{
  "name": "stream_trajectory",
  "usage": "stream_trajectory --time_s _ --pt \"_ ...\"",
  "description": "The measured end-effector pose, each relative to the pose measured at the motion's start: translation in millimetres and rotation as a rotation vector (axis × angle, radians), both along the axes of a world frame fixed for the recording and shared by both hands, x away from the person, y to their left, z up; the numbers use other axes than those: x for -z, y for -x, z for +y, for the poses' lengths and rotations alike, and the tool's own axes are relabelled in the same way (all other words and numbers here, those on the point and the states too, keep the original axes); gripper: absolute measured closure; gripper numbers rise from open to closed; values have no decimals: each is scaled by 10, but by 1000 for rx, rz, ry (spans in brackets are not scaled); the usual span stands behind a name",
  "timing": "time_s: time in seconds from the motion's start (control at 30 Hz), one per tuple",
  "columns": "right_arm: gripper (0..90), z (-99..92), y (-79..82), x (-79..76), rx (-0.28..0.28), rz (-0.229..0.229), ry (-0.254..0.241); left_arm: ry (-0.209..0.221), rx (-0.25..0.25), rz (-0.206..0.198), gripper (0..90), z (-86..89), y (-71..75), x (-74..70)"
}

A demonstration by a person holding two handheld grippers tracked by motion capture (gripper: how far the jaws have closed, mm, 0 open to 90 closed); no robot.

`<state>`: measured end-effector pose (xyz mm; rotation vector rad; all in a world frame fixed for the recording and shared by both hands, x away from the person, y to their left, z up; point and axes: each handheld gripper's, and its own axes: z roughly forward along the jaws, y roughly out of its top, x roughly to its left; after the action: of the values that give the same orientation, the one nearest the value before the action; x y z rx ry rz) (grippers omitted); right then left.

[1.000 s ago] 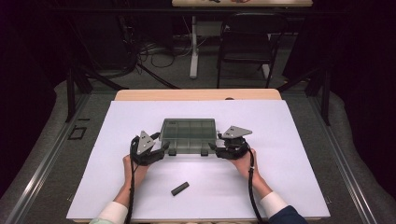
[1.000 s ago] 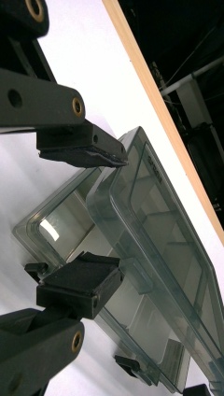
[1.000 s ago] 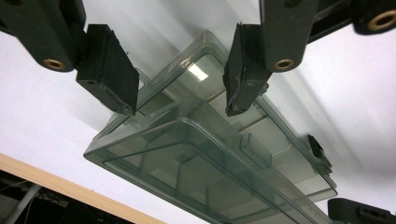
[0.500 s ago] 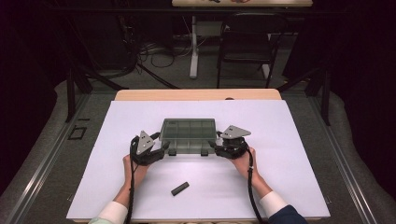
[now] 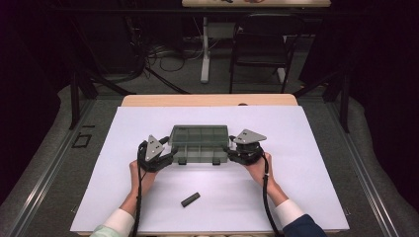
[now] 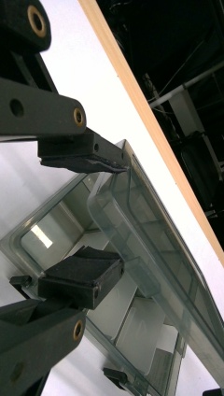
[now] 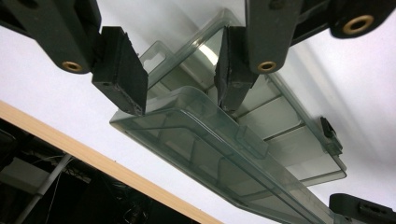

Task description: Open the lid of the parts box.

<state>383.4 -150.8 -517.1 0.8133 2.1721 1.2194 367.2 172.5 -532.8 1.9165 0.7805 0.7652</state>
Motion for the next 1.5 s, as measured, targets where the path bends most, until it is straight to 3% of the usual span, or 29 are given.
stream_trajectory --time_s 0.37,0.87,1.5 --pt "591 23 -91 -124 13 -21 21 17 -4 -9 544 13 -95 -142" --pt "636 36 -229 -252 36 -13 15 20 9 7 597 44 -239 -308" --pt "674 55 -414 -390 65 38 5 38 32 59 656 93 -459 -452"
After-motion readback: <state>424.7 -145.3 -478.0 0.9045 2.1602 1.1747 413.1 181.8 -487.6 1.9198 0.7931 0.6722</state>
